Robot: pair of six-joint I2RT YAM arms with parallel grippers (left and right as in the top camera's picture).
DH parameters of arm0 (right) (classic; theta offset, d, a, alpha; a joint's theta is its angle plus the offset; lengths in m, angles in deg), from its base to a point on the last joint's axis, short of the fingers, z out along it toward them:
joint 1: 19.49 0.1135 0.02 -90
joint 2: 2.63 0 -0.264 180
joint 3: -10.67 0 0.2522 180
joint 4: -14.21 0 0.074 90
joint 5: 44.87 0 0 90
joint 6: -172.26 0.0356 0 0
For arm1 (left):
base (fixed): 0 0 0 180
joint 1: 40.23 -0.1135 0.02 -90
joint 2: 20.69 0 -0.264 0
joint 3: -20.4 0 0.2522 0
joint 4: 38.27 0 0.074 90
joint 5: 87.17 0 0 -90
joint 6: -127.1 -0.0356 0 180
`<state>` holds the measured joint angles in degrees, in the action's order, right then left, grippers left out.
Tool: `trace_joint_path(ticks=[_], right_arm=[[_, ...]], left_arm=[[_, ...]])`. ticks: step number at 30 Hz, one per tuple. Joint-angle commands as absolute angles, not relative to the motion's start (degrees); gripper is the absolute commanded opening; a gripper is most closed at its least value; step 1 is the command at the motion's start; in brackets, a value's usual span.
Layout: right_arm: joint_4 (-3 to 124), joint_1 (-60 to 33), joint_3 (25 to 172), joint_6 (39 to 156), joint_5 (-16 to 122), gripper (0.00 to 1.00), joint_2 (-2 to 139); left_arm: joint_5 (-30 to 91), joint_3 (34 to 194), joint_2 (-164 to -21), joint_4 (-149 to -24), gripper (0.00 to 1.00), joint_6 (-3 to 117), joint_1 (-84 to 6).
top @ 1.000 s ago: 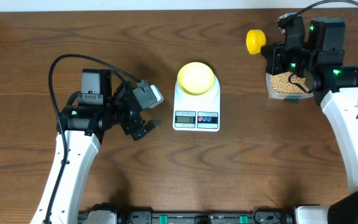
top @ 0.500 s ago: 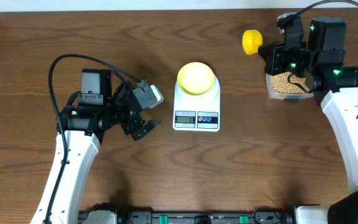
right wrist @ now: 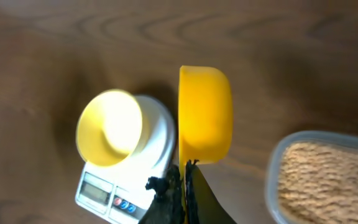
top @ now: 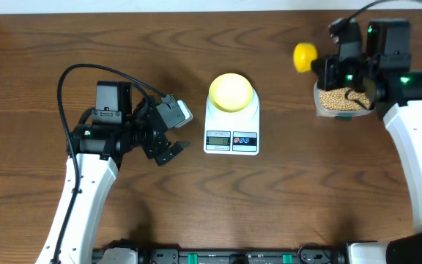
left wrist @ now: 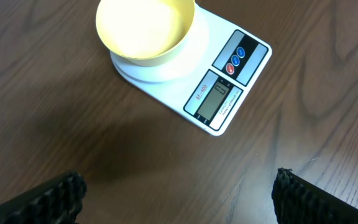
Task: Scoop item into bowl and weigh 50g on scale
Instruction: 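Lower the scoop with the right gripper into the soybean tub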
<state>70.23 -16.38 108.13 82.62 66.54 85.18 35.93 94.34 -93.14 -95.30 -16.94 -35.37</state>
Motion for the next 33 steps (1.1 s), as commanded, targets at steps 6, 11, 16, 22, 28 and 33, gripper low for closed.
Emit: trace_joint_path(ticks=[6, 11, 16, 22, 28, 33], right_arm=[[77.48, -20.94, 126.45, 76.81, 59.68, 0.01, 93.68], [85.50, -24.16, 143.32, 76.79, 64.24, 0.01, 104.94], [97.24, -26.04, 162.84, 76.83, 65.91, 0.01, 115.41], [109.74, -28.11, 174.36, 77.29, 66.60, 0.01, 120.33], [115.19, -28.29, 173.92, 73.16, 66.50, 0.01, 120.33], [116.67, -28.07, 173.20, 70.82, 66.47, 0.01, 120.33]], left_arm=[[30.49, 93.77, -93.68, -95.28, 0.98, -17.51, -35.61], [30.38, 93.77, -93.68, -95.28, 0.98, -17.51, -35.61], [30.38, 93.77, -93.68, -95.28, 0.98, -17.51, -35.61], [30.38, 93.77, -93.68, -95.28, 0.97, -17.51, -35.61], [30.38, 93.77, -93.68, -95.28, 0.98, -17.51, -35.61], [30.38, 93.77, -93.68, -95.28, 0.98, -17.51, -35.61]])
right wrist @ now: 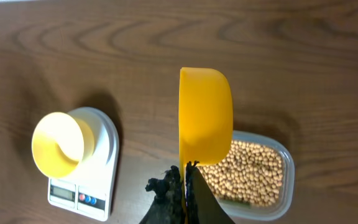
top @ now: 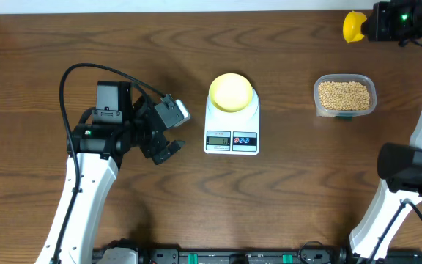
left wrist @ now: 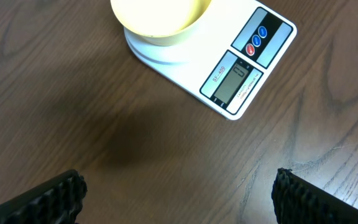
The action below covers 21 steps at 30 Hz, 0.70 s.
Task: Scoop item into bowl and weigh 50g on scale
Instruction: 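Lower the scoop with the right gripper into the soybean tub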
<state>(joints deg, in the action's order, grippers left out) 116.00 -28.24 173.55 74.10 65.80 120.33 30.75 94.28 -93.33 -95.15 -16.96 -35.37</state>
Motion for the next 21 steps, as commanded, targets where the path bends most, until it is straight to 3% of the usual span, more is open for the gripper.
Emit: trace_joint_path(ticks=[1, 21], right_arm=[[117.00, -28.07, 173.13, 69.99, 66.45, 0.01, 120.33], [119.38, -26.76, 173.11, 74.60, 64.09, 0.01, 120.33]], left_arm=[[30.38, 93.77, -93.68, -95.28, 0.98, -17.49, -35.61], [30.38, 93.77, -93.68, -95.28, 0.98, -17.51, -35.61]])
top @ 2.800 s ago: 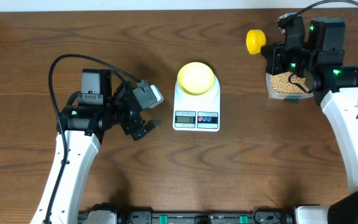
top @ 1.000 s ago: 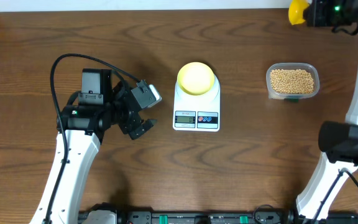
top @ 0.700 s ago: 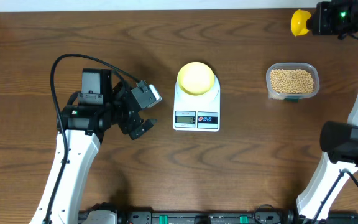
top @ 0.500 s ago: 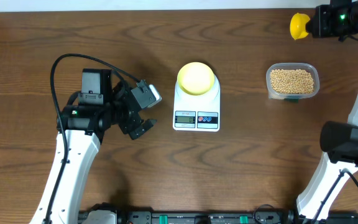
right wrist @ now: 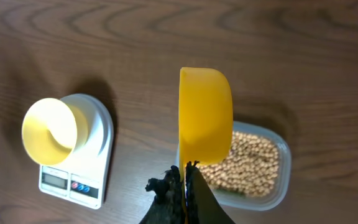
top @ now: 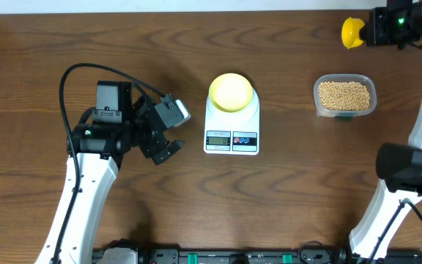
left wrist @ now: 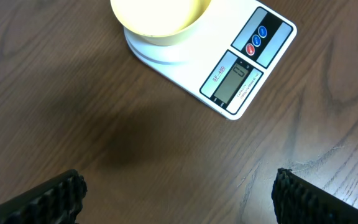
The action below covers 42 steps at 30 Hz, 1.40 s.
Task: Scoop item into bowl and weigh 50g on scale
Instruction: 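Lower the scoop with the right gripper into the soybean tub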
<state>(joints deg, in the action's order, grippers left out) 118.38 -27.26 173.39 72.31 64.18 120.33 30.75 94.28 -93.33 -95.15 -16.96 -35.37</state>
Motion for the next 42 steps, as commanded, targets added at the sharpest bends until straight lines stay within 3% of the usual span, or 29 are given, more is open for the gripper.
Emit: trace_joint_path(ticks=[1, 21, 42], right_arm=[[120.08, -26.67, 173.11, 75.19, 63.89, 0.01, 120.33], [125.24, -26.45, 172.83, 82.38, 55.68, 0.01, 120.33], [124.17, -26.04, 161.13, 74.47, 46.96, 0.01, 120.35]], left_arm=[[30.38, 93.77, -93.68, -95.28, 0.98, -17.51, -35.61], [30.38, 93.77, -93.68, -95.28, 0.98, -17.51, -35.61], [30.38, 93.77, -93.68, -95.28, 0.98, -17.51, -35.61]])
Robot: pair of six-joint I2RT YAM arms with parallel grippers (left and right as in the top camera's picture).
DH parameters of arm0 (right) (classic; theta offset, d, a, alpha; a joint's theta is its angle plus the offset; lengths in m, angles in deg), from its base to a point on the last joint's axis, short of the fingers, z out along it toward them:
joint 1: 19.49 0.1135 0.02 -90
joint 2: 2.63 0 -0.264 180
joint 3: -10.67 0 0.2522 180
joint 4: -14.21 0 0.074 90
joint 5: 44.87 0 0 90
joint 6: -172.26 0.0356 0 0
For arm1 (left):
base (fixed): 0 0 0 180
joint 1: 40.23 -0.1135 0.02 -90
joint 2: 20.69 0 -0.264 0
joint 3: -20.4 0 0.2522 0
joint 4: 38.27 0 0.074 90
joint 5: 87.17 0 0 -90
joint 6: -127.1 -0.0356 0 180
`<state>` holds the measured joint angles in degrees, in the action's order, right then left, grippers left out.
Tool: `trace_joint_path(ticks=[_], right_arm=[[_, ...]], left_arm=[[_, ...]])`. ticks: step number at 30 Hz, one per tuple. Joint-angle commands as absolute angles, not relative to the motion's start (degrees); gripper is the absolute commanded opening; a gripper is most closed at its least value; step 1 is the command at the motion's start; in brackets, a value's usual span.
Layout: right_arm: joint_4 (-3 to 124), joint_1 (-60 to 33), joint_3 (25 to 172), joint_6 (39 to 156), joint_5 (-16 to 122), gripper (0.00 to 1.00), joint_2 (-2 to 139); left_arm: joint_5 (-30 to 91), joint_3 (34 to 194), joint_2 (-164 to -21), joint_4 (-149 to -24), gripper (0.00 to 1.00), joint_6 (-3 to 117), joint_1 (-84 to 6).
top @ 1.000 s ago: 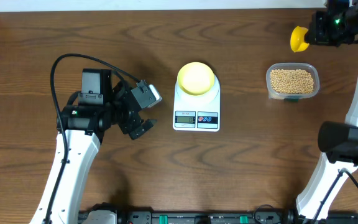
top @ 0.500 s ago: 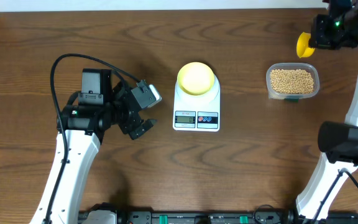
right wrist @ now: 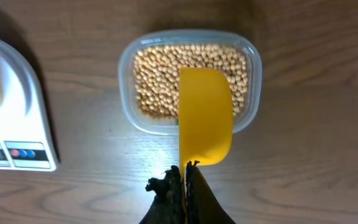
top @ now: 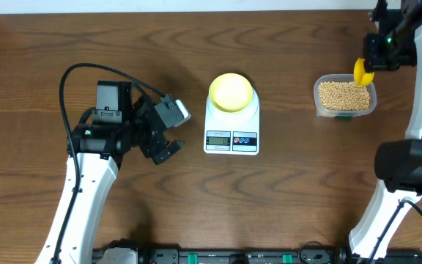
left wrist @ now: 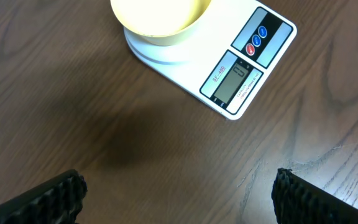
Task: Scoop item into bowl and weigh 50g on scale
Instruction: 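Lower the scoop with the right gripper into the soybean tub, then drag the yellow scoop through the soybeans with the right gripper to fill it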
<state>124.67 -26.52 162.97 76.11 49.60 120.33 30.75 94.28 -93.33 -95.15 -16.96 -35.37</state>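
A pale yellow bowl (top: 231, 92) sits on the white scale (top: 231, 134) at mid-table; both show in the left wrist view, bowl (left wrist: 160, 15) and scale (left wrist: 241, 68). A clear tub of soybeans (top: 344, 95) stands to the right. My right gripper (right wrist: 185, 167) is shut on the handle of a yellow scoop (right wrist: 205, 116), which hangs over the tub (right wrist: 154, 87). In the overhead view the scoop (top: 361, 71) is above the tub's right end. My left gripper (left wrist: 179, 186) is open over bare table left of the scale, nothing between its fingers (left wrist: 48, 196).
Brown wooden table (top: 284, 198) all round. The left arm (top: 116, 132) rests left of the scale. The right arm runs down the right edge.
My right gripper has carried the yellow scoop from the far right corner of the table to directly above the soybean tub. The left gripper has not moved.
The scoop was first held close to the tub's left side. It then stood high at the table's far right corner, and stayed there a moment later. Now it hangs over the beans. The left gripper shifted slightly early on, then stayed open.
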Motion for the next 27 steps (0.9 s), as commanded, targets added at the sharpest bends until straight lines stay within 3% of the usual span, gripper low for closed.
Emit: trace_joint_path(ticks=[1, 14, 27], right_arm=[[123.71, -26.04, 160.50, 74.45, 45.82, 0.01, 120.35], [112.19, -25.82, 153.88, 72.31, 40.11, 0.01, 120.35], [109.39, -24.14, 145.46, 73.99, 36.84, 0.01, 120.35]], left_arm=[[30.38, 93.77, -93.68, -95.28, 0.98, -17.51, -35.61], [30.38, 93.77, -93.68, -95.28, 0.97, -17.51, -35.61], [30.38, 93.77, -93.68, -95.28, 0.97, -17.49, -35.61]])
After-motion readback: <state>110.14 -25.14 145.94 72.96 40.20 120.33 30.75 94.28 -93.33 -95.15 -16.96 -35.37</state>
